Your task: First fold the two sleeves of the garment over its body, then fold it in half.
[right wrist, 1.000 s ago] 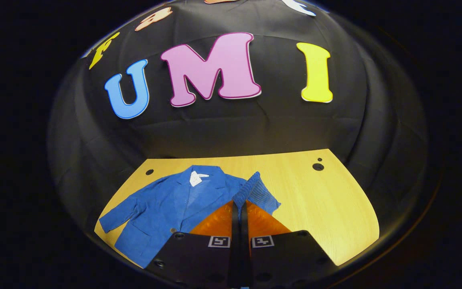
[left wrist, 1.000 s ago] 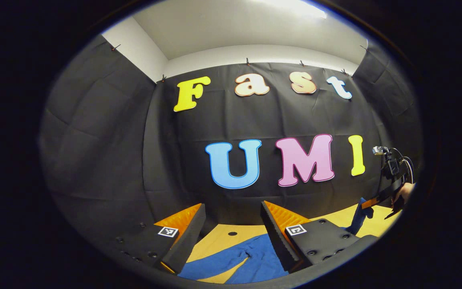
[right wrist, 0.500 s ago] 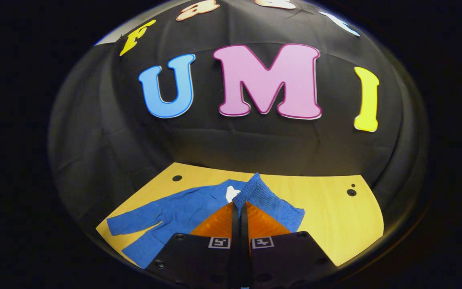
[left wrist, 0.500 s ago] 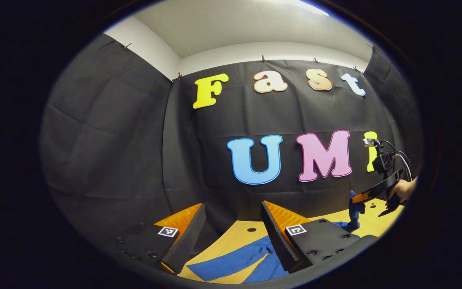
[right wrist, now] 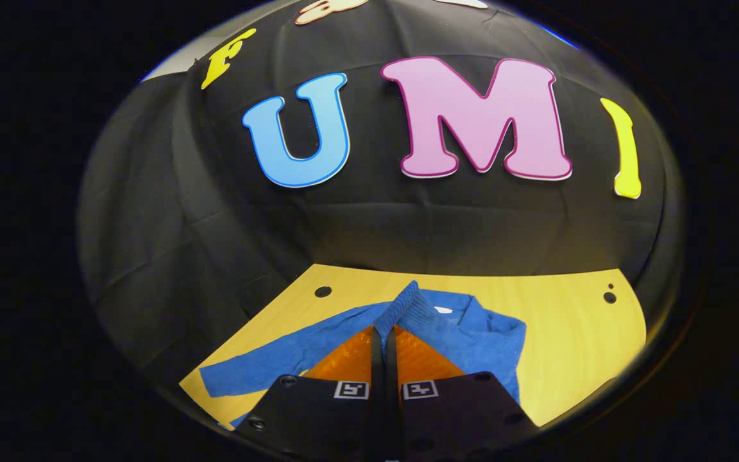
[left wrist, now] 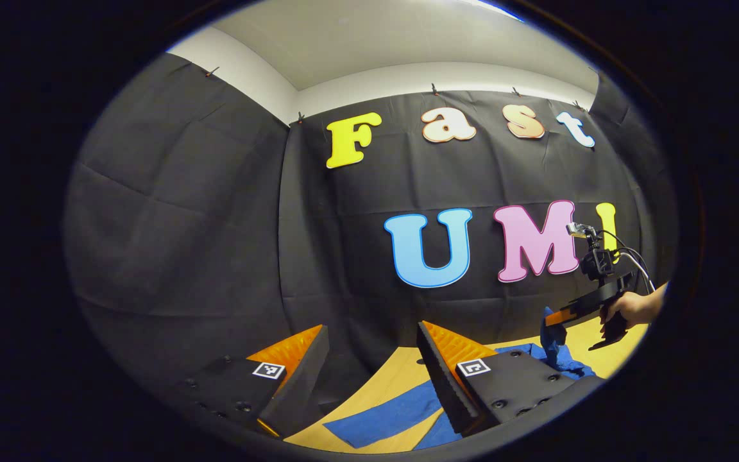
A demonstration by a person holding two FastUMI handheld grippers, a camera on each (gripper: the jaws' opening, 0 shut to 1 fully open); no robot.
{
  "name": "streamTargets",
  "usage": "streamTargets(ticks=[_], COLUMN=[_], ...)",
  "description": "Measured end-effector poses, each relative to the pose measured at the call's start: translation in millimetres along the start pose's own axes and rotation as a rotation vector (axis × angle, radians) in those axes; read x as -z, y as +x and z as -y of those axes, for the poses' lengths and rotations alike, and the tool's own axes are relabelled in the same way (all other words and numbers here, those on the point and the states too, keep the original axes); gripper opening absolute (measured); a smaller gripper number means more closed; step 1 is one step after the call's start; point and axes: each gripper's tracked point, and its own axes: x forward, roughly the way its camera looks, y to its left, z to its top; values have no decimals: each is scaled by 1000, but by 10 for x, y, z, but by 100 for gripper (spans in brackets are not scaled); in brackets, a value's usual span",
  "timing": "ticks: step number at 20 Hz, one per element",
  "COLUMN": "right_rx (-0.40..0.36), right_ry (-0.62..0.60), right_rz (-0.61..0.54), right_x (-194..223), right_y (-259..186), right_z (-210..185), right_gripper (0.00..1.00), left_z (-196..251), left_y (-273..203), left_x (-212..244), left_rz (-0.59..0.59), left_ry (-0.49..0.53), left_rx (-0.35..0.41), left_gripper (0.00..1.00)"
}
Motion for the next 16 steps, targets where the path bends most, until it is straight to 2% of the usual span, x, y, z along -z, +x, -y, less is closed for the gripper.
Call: streamTargets(ticks=[5, 12, 13, 16], right_rx=[-105, -148, -174, -130], right_ry=[65, 272, 307, 295], right_rz=[-10, -70, -63, 53], right_x=[167, 332, 287, -22], right_y=[137, 427, 455, 455], right_z=[-508, -746, -803, -687], right_gripper=[4, 4, 0, 54], left_z=[-132, -259, -278, -311], left_y=[34, 120, 126, 167], left_x=[89, 241, 273, 372], left_rz=[-15, -43, -49, -67], left_ry=[11, 20, 21, 20], left_rx=[0, 5, 6, 11], left_gripper=[80, 80, 80, 80])
